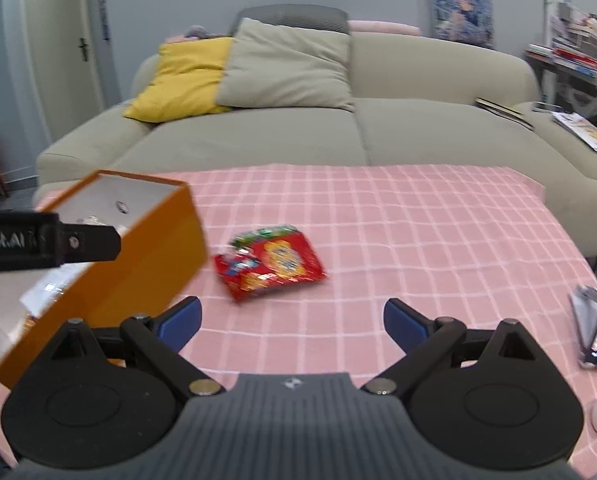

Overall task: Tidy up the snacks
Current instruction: 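Move the right gripper to the red cracker bag and close on it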

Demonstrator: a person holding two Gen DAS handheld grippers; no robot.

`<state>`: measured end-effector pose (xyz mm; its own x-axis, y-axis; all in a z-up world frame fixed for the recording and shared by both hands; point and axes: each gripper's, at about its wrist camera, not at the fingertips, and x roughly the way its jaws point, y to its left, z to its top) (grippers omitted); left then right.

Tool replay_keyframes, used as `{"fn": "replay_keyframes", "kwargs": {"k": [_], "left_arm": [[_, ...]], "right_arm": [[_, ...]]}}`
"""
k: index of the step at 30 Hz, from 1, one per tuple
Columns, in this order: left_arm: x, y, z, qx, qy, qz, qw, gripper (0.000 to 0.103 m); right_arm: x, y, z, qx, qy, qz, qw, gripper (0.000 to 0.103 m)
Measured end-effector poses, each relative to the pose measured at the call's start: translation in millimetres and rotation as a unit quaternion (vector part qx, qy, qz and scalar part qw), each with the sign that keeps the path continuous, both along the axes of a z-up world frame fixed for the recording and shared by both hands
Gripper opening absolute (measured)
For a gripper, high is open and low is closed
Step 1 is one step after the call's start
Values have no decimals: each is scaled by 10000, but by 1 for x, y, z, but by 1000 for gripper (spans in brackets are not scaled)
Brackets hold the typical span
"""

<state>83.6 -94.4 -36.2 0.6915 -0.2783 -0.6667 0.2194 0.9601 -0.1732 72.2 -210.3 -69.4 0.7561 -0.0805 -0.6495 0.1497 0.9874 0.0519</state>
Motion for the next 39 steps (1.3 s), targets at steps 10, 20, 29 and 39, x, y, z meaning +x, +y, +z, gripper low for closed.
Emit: {"fn": "replay_keyframes", "kwargs": {"k": [10,20,29,39], "left_arm": [[21,-28,-30,344,167,-207,9991,78],[58,-50,-48,598,445,-285,9968,78],[83,-56,-69,861,849,-452,9916,66],[88,-51,-79,818,1140,-456,9891,64]], "right_arm": [[20,-25,-30,-38,426,-141,9990,89],[75,-26,-55,-611,511,809,9935,86],[127,-29,-91,-1271,826,1693,9738,58],[150,-31,-111,-1396,844,2442,9559,25]]}}
